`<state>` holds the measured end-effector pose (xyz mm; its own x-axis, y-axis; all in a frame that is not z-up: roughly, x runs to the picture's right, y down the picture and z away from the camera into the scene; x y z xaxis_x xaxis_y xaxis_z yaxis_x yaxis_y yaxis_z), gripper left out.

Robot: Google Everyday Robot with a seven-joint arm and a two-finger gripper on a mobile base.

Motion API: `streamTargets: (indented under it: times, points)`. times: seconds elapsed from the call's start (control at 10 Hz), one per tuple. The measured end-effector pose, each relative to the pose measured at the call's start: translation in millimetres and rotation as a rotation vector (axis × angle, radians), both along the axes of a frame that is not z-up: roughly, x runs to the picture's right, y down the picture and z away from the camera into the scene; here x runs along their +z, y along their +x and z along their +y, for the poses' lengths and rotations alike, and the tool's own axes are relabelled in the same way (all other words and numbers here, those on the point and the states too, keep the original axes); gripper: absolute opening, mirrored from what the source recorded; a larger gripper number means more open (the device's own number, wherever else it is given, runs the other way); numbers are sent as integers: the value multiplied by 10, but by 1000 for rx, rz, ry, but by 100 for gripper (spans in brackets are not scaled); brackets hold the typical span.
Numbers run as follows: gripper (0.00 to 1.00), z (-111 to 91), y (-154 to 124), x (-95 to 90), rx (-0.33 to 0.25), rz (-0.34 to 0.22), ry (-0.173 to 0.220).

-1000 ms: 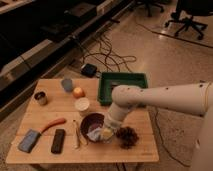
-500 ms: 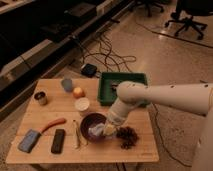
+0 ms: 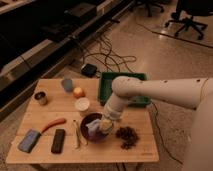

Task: Wipe purple bowl with towel

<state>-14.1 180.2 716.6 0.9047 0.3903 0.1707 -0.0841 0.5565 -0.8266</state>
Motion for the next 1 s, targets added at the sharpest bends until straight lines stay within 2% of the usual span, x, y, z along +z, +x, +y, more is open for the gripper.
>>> streamTargets:
  times: [0.3,1.0]
  points:
    - [0,-40,99,31,13,3,4]
    - [0,-233,12,171,14,-15,-6]
